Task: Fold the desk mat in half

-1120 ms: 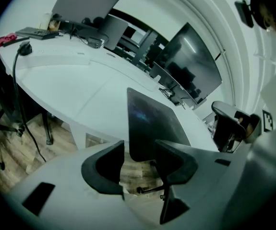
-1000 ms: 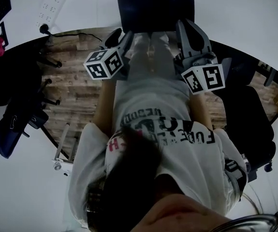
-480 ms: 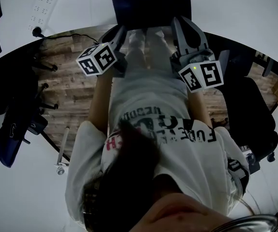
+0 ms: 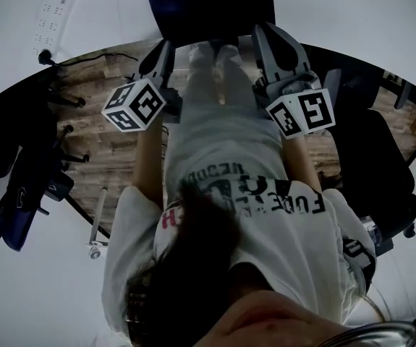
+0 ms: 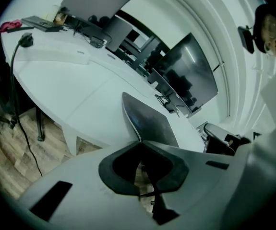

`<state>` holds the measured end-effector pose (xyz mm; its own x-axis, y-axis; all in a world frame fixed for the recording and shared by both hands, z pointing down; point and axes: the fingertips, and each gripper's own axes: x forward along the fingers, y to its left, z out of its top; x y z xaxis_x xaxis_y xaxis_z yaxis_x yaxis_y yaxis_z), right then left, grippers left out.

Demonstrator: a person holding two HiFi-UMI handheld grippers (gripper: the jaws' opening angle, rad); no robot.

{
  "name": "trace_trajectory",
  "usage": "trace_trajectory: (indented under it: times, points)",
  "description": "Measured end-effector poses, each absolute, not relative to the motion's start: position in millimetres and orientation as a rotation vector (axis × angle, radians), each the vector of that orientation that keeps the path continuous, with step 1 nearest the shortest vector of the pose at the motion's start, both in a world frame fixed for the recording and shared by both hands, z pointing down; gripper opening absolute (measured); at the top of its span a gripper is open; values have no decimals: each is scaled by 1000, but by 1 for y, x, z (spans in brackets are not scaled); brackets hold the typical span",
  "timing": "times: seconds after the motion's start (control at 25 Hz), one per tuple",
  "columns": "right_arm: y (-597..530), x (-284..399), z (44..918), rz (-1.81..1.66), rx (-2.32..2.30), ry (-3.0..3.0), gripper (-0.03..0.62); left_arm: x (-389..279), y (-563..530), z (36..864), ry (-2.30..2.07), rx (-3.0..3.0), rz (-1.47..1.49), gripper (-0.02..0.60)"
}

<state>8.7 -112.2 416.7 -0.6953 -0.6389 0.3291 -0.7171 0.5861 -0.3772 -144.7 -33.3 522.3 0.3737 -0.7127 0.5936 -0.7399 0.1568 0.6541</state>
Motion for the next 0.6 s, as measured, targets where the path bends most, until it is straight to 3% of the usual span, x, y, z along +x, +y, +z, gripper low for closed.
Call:
trace_trajectory:
  times: [0.6]
  points:
    - [-124,39,425,769,1080,-2686,0,-105,-50,478,-1424,1706,32,12]
